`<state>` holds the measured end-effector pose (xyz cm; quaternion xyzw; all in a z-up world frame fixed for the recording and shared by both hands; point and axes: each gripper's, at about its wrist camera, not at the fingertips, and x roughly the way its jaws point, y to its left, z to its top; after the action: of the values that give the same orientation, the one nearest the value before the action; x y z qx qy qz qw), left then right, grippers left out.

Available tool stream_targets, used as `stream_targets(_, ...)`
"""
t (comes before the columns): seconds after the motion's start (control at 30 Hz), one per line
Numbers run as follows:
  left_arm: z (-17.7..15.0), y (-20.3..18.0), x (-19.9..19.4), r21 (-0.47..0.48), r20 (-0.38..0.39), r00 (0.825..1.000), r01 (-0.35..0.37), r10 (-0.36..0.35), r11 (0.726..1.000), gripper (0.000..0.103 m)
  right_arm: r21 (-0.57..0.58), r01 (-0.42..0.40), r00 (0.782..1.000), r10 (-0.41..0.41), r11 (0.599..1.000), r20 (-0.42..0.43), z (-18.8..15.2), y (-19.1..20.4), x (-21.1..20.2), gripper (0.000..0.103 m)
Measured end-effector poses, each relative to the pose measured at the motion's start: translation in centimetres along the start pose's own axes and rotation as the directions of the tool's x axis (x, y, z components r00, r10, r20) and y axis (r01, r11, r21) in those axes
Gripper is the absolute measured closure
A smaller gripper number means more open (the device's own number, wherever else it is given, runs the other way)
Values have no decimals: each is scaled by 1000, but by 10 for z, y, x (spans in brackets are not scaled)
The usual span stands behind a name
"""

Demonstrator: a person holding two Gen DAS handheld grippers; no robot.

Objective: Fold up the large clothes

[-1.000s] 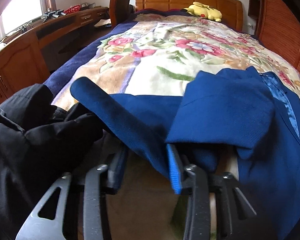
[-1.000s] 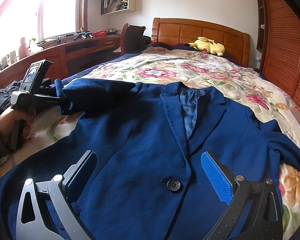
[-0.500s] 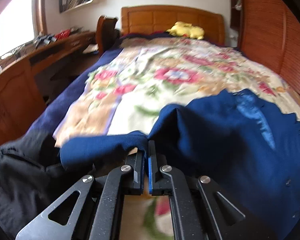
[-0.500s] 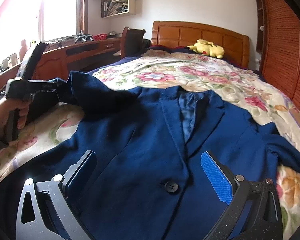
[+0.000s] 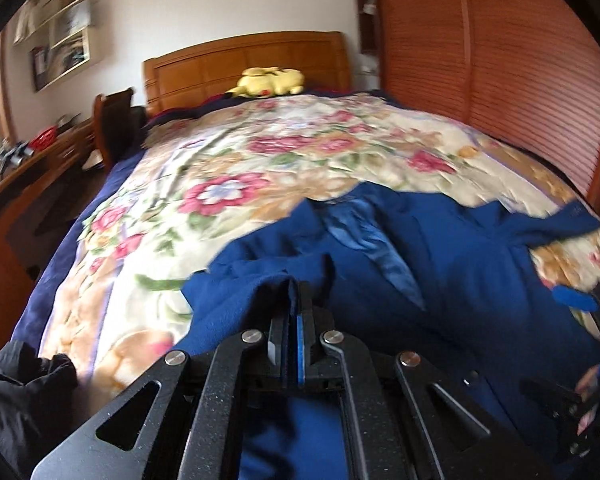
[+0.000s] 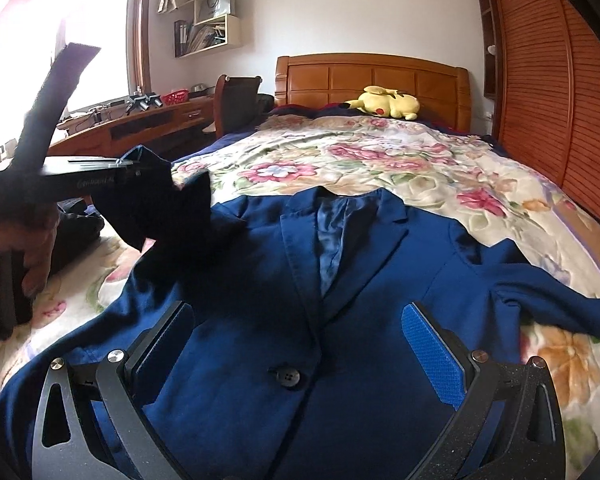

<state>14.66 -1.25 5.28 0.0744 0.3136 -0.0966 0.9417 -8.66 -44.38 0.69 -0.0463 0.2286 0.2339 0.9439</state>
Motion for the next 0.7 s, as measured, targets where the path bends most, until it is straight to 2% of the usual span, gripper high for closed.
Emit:
stream_targets(0.2, -18, -16, -18, 31, -12, 1000, 28, -27, 999, 100, -9, -7, 1000, 7, 1000, 1, 1, 4, -2, 0)
stream_targets(0.33, -31, -12, -36, 18, 15, 1000, 20, -20, 1000, 95, -7, -8, 1000, 8, 1000, -4, 0, 1, 0, 0)
stream_targets(0.4, -36, -9, -43, 14, 41, 999, 16, -17, 1000, 81, -7, -7, 1000, 7, 1000, -4, 1, 0, -2, 0)
stream_targets(0.47, -41, -4, -53, 3, 65, 998, 17, -17, 1000, 71, -6, -6, 1000, 6, 1000, -2, 1, 0, -3, 0)
stream_targets(0.5, -43, -2, -54, -2, 71, 997, 20, -20, 1000, 62, -4, -7, 1000, 7, 1000, -2, 1, 1, -3, 0)
stream_targets(0.57, -45, 4, -61, -20, 81, 997, 22, -20, 1000, 56, -3, -11, 1000, 11, 1000, -3, 1, 2, -2, 0)
stream_targets(0.7, -50, 15, -77, -50, 129, 992, 13, -6, 999, 29, -13, -13, 1000, 13, 1000, -6, 0, 6, 0, 0)
